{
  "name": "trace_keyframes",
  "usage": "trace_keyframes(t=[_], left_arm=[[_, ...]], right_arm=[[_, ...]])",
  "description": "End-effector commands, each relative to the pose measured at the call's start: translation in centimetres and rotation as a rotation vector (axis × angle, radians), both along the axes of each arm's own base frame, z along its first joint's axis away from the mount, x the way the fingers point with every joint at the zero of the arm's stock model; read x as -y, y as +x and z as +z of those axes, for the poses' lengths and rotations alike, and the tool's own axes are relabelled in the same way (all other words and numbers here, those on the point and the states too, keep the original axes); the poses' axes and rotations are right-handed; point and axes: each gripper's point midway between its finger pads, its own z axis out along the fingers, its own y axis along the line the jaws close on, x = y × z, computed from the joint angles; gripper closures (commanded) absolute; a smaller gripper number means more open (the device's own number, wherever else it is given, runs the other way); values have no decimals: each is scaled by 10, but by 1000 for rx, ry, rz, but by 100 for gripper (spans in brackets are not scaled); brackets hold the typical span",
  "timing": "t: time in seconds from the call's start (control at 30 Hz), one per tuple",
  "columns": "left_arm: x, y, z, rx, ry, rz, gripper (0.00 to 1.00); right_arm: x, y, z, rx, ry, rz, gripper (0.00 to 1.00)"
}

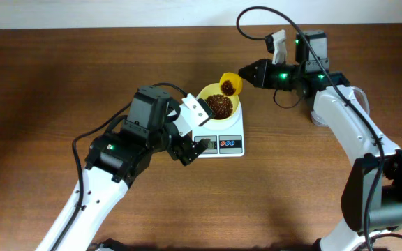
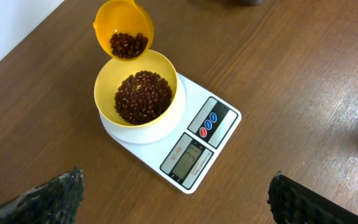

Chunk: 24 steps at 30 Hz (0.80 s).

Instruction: Scoop item into bowl and weigh 50g on scale

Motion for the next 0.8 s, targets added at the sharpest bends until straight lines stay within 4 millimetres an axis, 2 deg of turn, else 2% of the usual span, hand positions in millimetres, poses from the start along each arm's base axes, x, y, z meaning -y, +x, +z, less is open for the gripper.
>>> trace_keyframes(t=[0.0,0.17,0.43,0.77], left_arm=[[1,-3,1,4,-4,-16,1],[1,-3,1,4,-4,-16,1],[1,-3,1,4,-4,-16,1],[1,-3,1,4,-4,-16,1]], right_arm=[[-1,1,6,109,-62,48,96],[-3,0,5,193,-115,101,96],[-47,-20,5,446,-229,347,96],[-48,-21,5,596,-303,440,96]])
